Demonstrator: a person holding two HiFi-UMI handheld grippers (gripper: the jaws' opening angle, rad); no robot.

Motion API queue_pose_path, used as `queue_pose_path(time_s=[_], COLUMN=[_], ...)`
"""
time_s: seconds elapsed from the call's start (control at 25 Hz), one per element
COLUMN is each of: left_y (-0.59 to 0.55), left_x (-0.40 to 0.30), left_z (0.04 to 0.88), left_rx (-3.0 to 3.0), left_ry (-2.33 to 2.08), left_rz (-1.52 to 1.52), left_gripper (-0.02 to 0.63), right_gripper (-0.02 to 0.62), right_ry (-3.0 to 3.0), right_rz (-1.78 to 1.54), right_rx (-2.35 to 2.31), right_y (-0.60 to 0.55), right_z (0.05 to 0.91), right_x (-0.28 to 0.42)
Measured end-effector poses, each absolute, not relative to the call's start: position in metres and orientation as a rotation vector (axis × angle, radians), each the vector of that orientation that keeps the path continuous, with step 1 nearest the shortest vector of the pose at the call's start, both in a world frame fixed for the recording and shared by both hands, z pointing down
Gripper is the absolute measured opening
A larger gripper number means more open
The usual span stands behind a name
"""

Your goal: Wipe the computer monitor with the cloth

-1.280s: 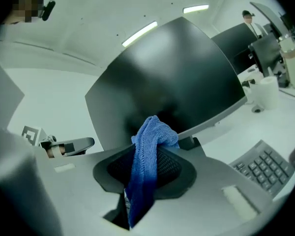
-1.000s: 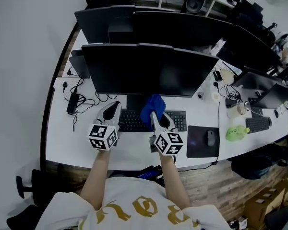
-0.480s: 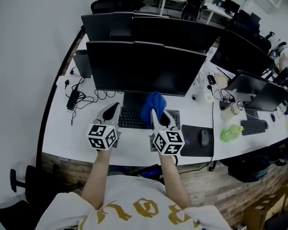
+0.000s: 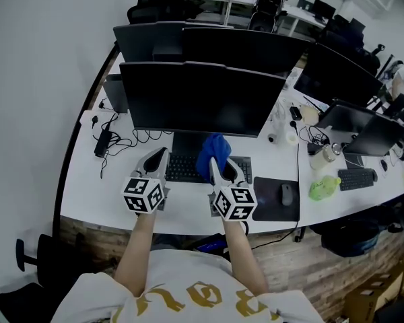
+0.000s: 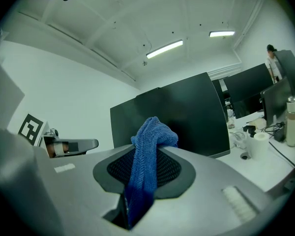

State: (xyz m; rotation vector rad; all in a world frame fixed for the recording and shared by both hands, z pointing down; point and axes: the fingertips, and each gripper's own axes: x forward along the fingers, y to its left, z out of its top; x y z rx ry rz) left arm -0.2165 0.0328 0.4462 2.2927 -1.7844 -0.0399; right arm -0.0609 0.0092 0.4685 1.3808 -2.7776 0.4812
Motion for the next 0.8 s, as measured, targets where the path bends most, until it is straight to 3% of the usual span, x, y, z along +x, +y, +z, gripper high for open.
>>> queue_pose_path(time_s=[0.8], left_y=[0.0313], left_x=[-0.2099], left_z=[0.4501], left_rx=[2.275], left_ry=[-1.807], left_rz=[-0.032], left_gripper=[0.002], right_gripper=[0.109], right_ry=[-2.784], right_rz=[0.492], right_rx=[1.325], right_y=[0.0109], right_z=[0.4744], right_x=[-0.0583])
